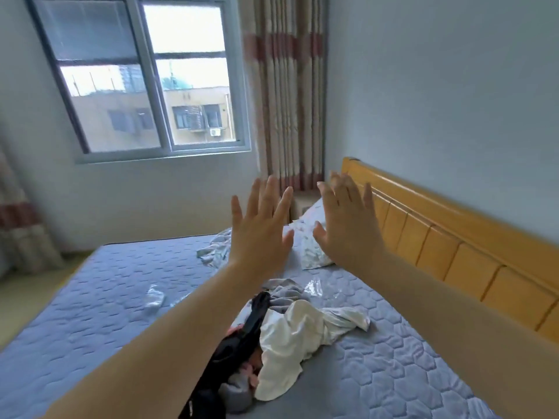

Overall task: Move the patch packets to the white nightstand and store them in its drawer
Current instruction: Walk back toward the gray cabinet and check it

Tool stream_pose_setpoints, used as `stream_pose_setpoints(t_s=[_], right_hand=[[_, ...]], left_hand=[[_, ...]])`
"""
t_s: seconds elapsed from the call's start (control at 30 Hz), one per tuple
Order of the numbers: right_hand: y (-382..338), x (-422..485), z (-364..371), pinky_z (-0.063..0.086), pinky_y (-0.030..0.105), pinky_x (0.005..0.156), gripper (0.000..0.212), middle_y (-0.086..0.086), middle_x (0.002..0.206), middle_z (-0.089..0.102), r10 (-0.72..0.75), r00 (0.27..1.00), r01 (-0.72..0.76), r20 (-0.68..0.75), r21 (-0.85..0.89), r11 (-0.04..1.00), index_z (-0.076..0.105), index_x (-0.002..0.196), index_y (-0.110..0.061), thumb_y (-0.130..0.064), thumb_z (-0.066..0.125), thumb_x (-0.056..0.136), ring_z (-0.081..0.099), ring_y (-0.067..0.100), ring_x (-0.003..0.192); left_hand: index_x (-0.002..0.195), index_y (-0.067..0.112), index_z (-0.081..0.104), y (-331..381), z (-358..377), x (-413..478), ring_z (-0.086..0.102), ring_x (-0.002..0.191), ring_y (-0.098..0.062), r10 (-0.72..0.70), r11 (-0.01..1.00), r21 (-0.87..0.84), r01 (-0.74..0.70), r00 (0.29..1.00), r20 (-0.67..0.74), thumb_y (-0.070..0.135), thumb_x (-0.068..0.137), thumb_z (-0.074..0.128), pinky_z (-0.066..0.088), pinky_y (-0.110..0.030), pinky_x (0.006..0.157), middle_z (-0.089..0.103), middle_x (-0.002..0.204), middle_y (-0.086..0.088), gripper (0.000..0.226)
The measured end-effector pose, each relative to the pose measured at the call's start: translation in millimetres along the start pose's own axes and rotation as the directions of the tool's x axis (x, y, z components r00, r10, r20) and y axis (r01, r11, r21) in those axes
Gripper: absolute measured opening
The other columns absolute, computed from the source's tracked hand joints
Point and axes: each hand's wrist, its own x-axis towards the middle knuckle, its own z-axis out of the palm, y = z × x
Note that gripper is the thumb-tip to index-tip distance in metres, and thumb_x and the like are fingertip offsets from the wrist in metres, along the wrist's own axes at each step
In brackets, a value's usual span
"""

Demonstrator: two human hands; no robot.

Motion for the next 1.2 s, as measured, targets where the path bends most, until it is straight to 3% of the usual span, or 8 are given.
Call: stream_pose_setpoints(t_s=[0.1, 0.23, 0.57, 0.7, 0.9, 1.2], right_hand=[[-45, 23, 20, 0.035, 0.062, 0.101, 0.068, 0.021, 0.136, 0.05, -0.097, 0.995, 0.098, -0.008, 0.087, 0.991, 0.052, 0.128, -0.002, -0.025, 0.075, 0.068, 0.046, 0.039, 0.128], [-105, 42, 42, 0.034, 0.062, 0.102, 0.071, 0.021, 0.14, 0.046, -0.203, 0.979, 0.196, 0.014, 0.201, 0.96, 0.042, 0.129, -0.007, -0.031, 0.074, 0.071, 0.044, 0.039, 0.13], [-272, 57, 51, 0.029, 0.055, 0.108, 0.062, 0.019, 0.147, 0.04, -0.337, 0.942, 0.312, 0.005, 0.361, 0.879, 0.047, 0.135, -0.007, -0.036, 0.066, 0.084, 0.039, 0.037, 0.135], [-377, 59, 46, 0.023, 0.053, 0.111, 0.058, 0.017, 0.15, 0.037, -0.344, 0.939, 0.312, -0.009, 0.44, 0.842, 0.043, 0.139, -0.008, -0.04, 0.049, 0.091, 0.036, 0.036, 0.137], [-577, 73, 31, 0.01, 0.047, 0.115, 0.068, 0.01, 0.157, 0.023, -0.346, 0.938, 0.291, 0.012, 0.516, 0.806, 0.032, 0.147, -0.014, -0.052, 0.021, 0.093, 0.022, 0.03, 0.145], [-802, 106, 14, 0.005, 0.047, 0.117, 0.076, 0.005, 0.16, 0.011, -0.418, 0.906, 0.301, 0.072, 0.584, 0.754, 0.017, 0.152, -0.017, -0.057, 0.006, 0.089, 0.009, 0.025, 0.148]], left_hand=[[0.153, 0.026, -0.001, -47, 2, -9, -0.011, 0.147, -0.03, -0.105, 0.993, 0.05, 0.104, 0.994, 0.014, 0.049, 0.095, 0.039, 0.001, -0.057, 0.114, -0.01, 0.161, -0.007, 0.074], [0.152, 0.028, -0.008, -107, 5, -32, -0.016, 0.146, -0.029, -0.242, 0.966, 0.101, 0.237, 0.97, 0.038, 0.051, 0.097, 0.034, -0.005, -0.056, 0.114, -0.017, 0.16, -0.005, 0.073], [0.153, 0.028, -0.006, -259, -16, -113, -0.015, 0.147, -0.027, -0.387, 0.905, 0.21, 0.371, 0.921, 0.043, 0.052, 0.097, 0.031, -0.004, -0.055, 0.115, -0.015, 0.16, -0.004, 0.071], [0.153, 0.027, 0.0, -346, -26, -167, -0.01, 0.147, -0.027, -0.402, 0.896, 0.219, 0.387, 0.915, 0.026, 0.052, 0.097, 0.034, -0.002, -0.057, 0.114, -0.008, 0.161, -0.004, 0.07], [0.153, 0.029, -0.004, -516, -51, -254, -0.013, 0.147, -0.027, -0.45, 0.866, 0.275, 0.418, 0.891, 0.062, 0.056, 0.096, 0.024, -0.002, -0.055, 0.115, -0.012, 0.161, -0.003, 0.069], [0.152, 0.029, -0.007, -718, -78, -320, -0.015, 0.147, -0.024, -0.5, 0.85, 0.241, 0.469, 0.862, 0.088, 0.056, 0.095, 0.018, 0.0, -0.056, 0.115, -0.014, 0.16, -0.001, 0.068]])
